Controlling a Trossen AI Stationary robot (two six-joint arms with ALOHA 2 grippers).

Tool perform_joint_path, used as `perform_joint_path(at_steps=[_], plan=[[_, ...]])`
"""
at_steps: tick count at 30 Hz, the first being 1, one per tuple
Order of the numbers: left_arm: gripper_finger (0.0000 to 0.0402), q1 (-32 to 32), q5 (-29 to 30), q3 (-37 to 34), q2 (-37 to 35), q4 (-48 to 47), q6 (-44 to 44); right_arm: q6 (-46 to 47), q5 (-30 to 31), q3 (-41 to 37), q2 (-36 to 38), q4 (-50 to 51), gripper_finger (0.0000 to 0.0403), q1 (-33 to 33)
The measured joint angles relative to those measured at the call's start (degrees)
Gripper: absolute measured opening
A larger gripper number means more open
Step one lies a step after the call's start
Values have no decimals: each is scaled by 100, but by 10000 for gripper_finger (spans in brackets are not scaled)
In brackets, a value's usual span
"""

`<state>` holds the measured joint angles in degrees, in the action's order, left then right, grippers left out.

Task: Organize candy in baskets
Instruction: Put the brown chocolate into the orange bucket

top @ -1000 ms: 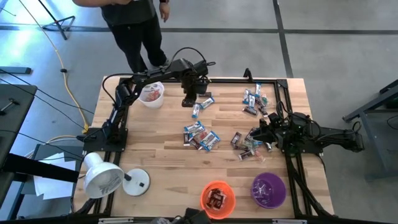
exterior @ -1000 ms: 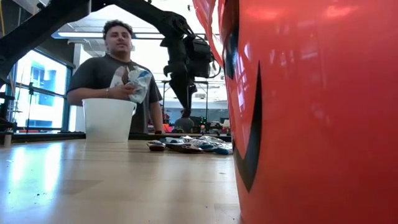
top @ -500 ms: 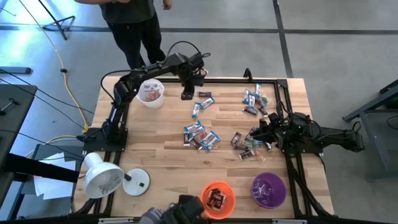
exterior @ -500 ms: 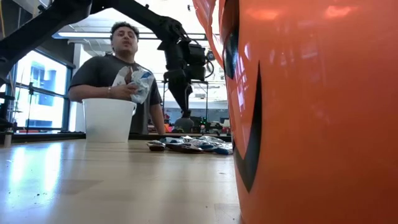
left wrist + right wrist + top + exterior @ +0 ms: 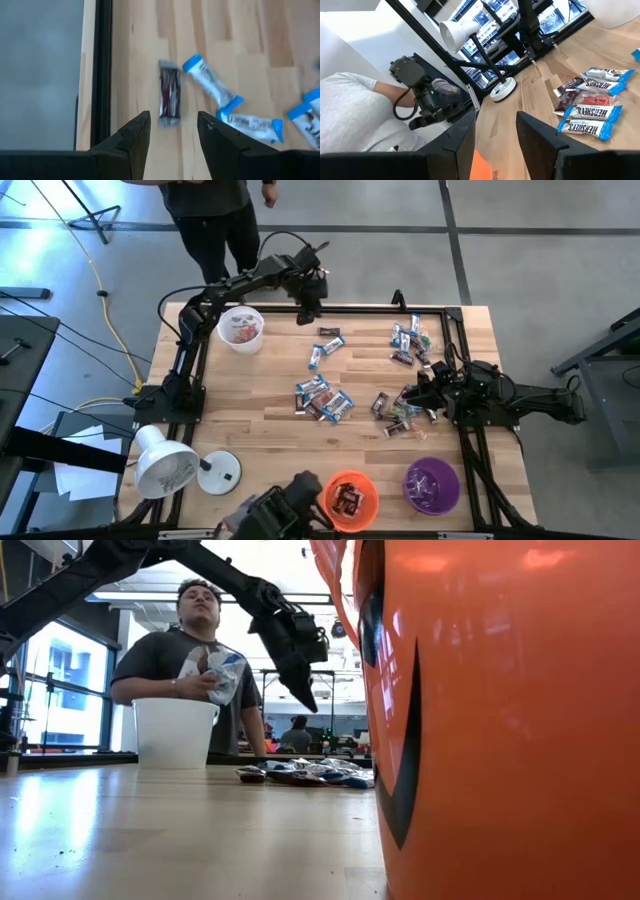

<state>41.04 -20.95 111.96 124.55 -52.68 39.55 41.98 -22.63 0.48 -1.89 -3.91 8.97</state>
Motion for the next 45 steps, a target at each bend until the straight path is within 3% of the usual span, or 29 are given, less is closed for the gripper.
perform_joint_path(at_steps=[6,45], plan=[[152,2,-88,0,0,346,-29,0,1,1,0,0,138,-1],[152,-35,-72,0,4,282,-505,1,0,1,-1,0,138,-1]])
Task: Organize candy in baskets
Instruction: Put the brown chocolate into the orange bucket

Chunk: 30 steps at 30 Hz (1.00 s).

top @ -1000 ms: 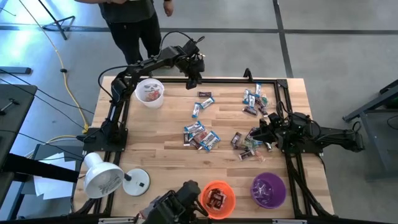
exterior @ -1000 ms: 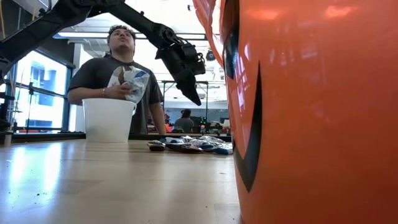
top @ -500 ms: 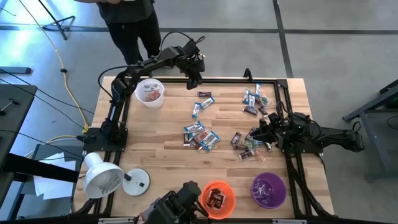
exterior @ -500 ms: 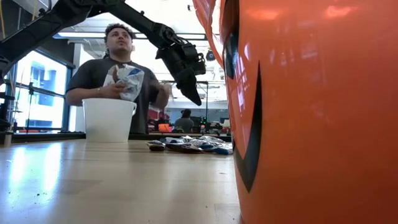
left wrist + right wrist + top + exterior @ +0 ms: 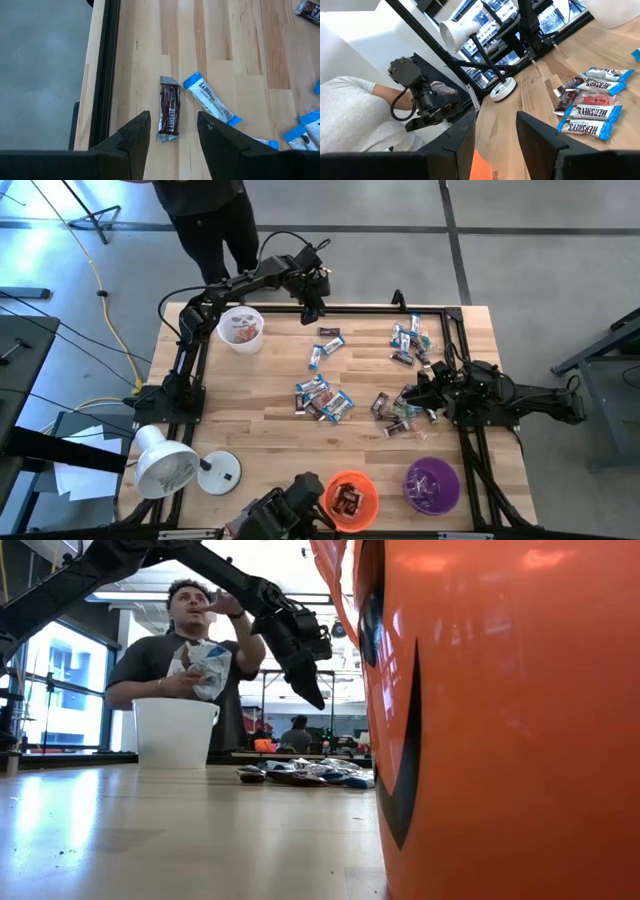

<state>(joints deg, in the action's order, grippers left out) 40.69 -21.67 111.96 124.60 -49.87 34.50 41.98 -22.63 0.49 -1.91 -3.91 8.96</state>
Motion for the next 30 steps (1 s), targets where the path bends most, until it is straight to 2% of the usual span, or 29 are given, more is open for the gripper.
perform_joint_path(at_steps=[30], plan=[[152,16,60,0,20,51,-328,0,1,0,1,0,138,0]])
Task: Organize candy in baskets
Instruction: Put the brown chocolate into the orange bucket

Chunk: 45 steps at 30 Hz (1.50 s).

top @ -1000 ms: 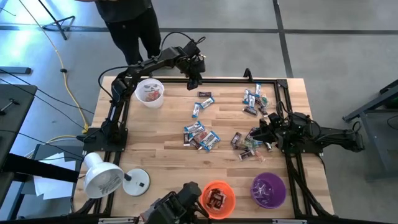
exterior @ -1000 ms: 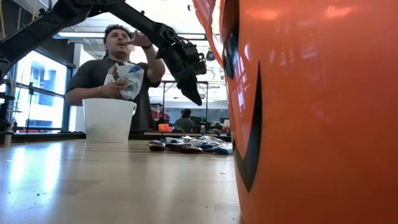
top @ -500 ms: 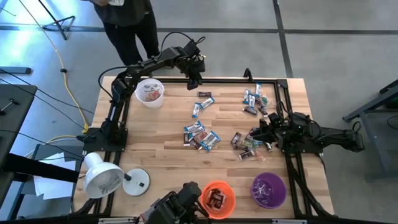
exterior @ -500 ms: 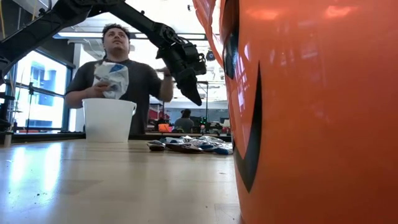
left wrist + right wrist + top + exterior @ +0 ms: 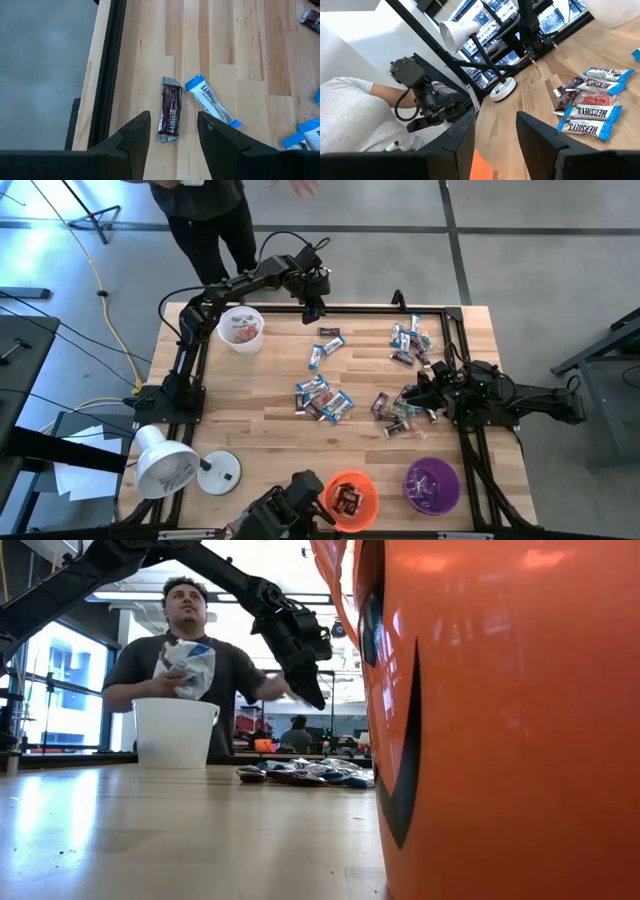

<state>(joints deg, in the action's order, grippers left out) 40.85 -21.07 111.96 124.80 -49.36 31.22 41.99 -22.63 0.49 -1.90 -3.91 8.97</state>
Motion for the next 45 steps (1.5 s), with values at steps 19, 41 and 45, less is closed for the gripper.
perform_joint_path(at_steps=[19,41,45], plan=[[152,-5,-45,2,644,-381,37,-1,-1,-1,0,0,138,0],[119,-154,-67,-2,852,-110,1694,0,-1,0,-1,-1,138,-1],[117,-160,-44,-2,850,171,1684,-1,-1,-1,0,1,138,0]])
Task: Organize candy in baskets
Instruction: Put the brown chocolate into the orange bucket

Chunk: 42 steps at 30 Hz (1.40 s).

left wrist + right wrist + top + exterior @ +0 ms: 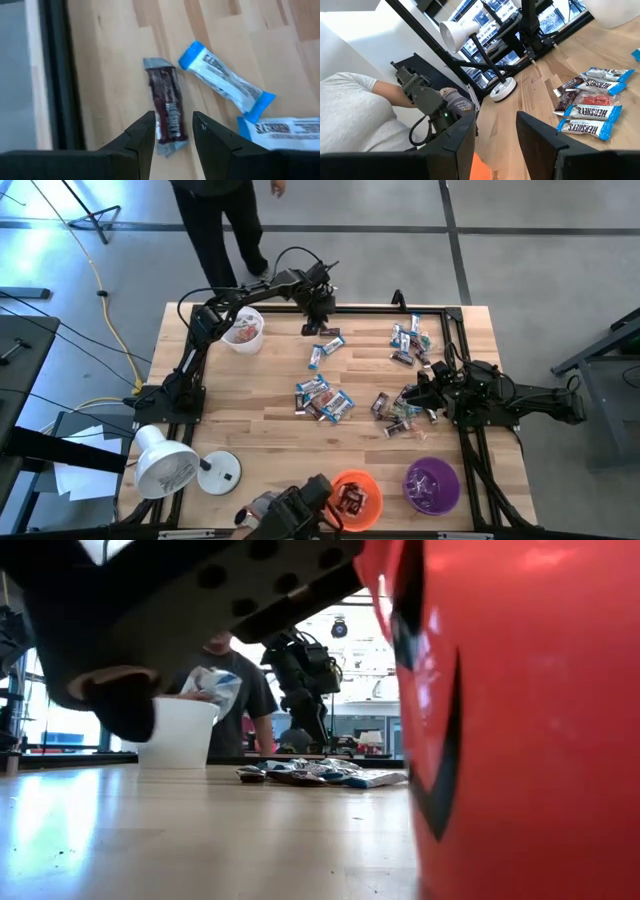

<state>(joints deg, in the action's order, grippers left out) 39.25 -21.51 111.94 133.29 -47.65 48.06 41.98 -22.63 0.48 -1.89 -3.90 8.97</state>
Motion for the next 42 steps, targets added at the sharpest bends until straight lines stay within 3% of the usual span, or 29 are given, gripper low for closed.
perform_joint_path(at_steps=[17,23,29,42], plan=[[116,-31,225,0,2,-228,-926,0,0,1,0,0,138,0],[116,-66,238,0,-7,-180,-1681,0,0,1,0,0,138,0],[116,-183,1128,0,-11,-198,-1938,1,1,0,0,-2,138,-1],[116,-341,1332,0,-24,-213,-2110,1,1,0,-1,0,138,-2]])
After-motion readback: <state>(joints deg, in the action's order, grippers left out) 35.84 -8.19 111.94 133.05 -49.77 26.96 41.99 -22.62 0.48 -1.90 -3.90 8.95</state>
